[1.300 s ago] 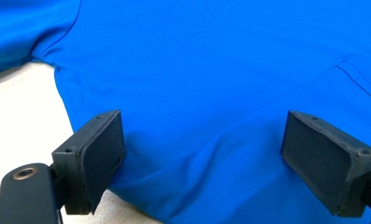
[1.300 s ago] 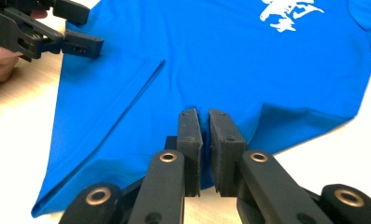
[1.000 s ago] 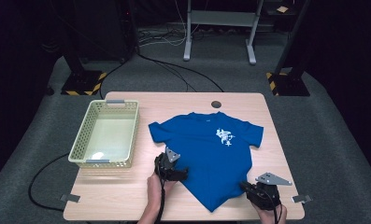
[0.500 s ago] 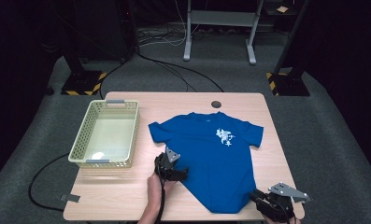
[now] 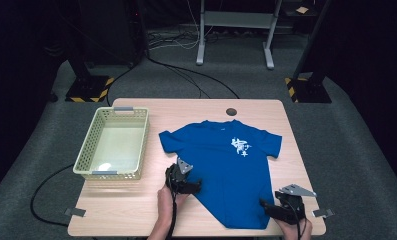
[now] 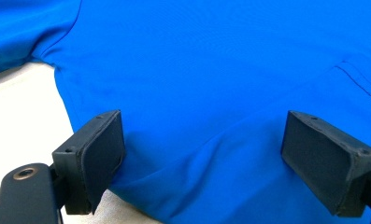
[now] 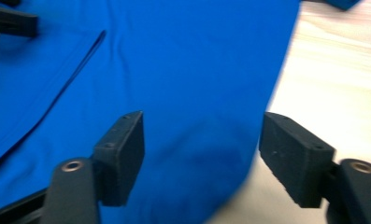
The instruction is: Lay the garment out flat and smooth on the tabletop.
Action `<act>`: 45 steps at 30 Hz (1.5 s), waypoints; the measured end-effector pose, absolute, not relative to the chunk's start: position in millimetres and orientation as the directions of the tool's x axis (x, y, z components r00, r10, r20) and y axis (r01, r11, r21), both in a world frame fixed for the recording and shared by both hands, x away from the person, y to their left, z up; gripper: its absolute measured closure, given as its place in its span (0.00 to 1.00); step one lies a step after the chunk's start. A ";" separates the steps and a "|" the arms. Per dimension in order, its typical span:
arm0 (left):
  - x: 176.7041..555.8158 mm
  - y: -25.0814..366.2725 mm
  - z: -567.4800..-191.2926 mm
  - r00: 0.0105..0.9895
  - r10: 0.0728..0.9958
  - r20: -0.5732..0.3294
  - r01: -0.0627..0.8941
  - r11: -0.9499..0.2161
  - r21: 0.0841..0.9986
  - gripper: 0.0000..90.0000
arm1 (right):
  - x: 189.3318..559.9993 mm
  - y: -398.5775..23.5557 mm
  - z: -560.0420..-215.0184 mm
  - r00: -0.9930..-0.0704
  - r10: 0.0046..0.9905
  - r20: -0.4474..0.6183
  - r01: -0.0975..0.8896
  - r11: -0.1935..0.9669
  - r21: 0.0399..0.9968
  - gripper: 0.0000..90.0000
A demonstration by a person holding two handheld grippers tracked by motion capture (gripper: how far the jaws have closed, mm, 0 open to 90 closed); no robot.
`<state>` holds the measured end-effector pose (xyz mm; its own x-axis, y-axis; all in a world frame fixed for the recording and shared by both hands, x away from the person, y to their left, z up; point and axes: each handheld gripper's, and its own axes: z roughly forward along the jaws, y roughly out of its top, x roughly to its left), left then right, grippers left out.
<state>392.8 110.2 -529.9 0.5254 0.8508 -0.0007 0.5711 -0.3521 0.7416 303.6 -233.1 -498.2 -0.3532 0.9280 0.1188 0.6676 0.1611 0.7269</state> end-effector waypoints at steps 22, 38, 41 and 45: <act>392.9 110.2 -530.0 0.523 0.852 -0.002 0.572 -0.349 0.742 0.15 | 325.6 -258.4 -518.9 -0.341 0.935 0.096 0.646 0.158 0.747 0.07; 392.8 110.1 -530.0 0.523 0.852 -0.002 0.572 -0.349 0.742 0.15 | 374.5 -258.6 -530.0 -0.349 0.937 0.009 0.640 0.232 0.733 0.06; 392.8 110.2 -530.0 0.524 0.852 -0.001 0.572 -0.351 0.741 0.15 | 375.6 -259.7 -530.0 -0.356 0.934 0.015 0.639 0.232 0.733 0.05; 392.8 110.1 -530.1 0.523 0.852 -0.002 0.572 -0.349 0.742 0.15 | 379.3 -262.5 -530.0 -0.364 0.931 0.017 0.640 0.237 0.731 0.04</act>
